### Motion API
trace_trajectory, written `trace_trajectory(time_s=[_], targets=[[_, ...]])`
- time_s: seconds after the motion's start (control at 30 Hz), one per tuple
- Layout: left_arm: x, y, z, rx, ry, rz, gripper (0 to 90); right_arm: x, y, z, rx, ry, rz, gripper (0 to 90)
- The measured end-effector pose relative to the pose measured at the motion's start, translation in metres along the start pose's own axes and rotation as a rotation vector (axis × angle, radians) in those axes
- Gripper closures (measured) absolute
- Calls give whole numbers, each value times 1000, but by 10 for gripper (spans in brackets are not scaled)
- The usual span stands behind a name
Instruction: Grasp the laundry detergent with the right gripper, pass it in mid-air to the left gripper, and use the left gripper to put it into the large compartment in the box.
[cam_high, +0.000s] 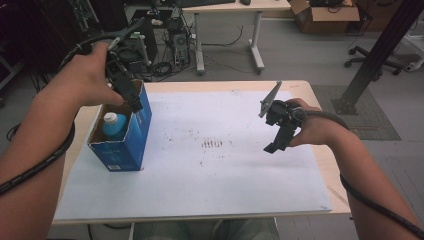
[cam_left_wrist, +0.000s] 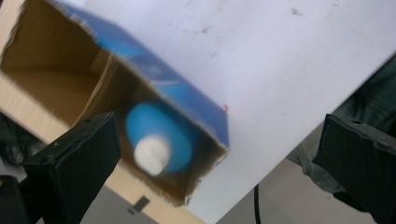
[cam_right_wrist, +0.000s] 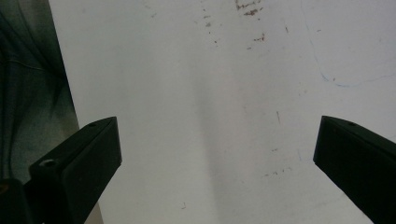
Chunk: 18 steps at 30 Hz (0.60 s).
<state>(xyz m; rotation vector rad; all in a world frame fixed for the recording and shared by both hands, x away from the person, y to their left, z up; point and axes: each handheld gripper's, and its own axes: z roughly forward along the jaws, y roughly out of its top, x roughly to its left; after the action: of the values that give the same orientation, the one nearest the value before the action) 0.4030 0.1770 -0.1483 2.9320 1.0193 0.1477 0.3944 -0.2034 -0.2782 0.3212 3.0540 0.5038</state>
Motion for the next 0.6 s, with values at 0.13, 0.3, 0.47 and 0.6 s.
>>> trace_trajectory(time_s=[0.13, 0.3, 0.47, 0.6], targets=[[-5, 7, 3, 14, -41, 75, 2, 0, -1, -2, 2, -2, -1, 9], [-15, 15, 3, 2, -70, 190, 2, 1, -2, -5, -3, -5, 2, 8], [-26, 25, 3, 15, -80, 290, 1, 6, 2, -8, 1, -2, -15, 8], [-32, 31, 4, 21, -89, 351, 1, 7, 7, -10, 11, -3, -25, 7]])
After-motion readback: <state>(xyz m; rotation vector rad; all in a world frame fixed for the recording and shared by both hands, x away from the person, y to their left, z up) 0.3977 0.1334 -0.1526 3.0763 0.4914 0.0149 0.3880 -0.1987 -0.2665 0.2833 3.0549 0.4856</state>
